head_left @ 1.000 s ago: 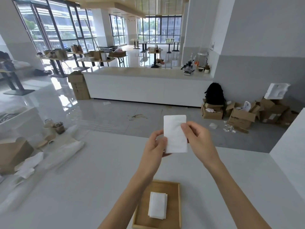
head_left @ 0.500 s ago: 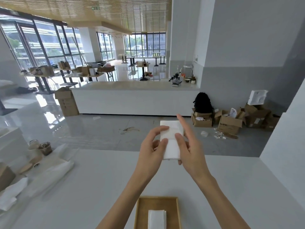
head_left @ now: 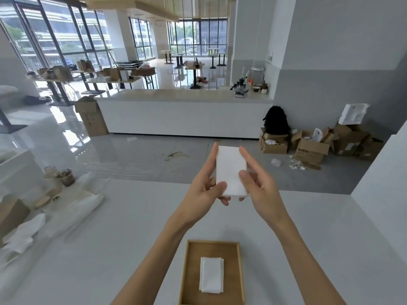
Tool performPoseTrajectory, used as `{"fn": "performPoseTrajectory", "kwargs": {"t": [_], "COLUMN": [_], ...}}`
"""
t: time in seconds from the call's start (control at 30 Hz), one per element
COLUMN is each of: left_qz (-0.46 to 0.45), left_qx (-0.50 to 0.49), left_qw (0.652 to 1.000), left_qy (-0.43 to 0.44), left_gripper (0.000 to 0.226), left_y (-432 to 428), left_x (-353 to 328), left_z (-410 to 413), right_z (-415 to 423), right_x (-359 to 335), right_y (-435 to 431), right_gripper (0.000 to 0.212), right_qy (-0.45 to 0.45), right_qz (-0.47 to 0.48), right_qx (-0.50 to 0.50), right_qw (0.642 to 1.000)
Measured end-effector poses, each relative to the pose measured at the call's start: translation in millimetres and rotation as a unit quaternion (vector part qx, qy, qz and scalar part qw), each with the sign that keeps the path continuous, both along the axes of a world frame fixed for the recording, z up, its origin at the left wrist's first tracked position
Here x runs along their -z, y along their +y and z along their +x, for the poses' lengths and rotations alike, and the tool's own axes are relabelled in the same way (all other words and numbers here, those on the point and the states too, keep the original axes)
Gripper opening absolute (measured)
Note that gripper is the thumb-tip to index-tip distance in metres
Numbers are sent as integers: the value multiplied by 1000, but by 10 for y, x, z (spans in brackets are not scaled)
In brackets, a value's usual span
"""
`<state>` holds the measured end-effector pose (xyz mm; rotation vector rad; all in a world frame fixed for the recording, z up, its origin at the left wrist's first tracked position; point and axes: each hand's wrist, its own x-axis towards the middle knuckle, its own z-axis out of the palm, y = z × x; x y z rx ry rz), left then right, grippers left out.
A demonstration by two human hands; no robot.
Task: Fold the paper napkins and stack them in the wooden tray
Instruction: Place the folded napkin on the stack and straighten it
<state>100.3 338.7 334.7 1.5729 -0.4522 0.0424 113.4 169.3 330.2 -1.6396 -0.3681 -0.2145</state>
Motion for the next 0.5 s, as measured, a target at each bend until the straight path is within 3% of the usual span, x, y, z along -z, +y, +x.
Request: {"fn": "performPoseTrajectory", "kwargs": {"t": [0.1,0.27,0.5], "left_qz": [19,38,102], "left_qx": [-17,-66,-38], "left_qw": [1000,988,940], "left_qy": [16,132,323], "left_gripper": [78,56,65], "left_y": [108,202,254], "left_x": [180,886,2513], "left_z": [9,-23,-297], "right_z": [8,15,-275], "right_x": [215,982,2617], "right_y": [25,153,261], "right_gripper": [43,33,41], "right_qy": [22,108,299], "right_qz": [1,-33,-84], "right_qx": [8,30,-1], "right_qw": [1000,993,950]}}
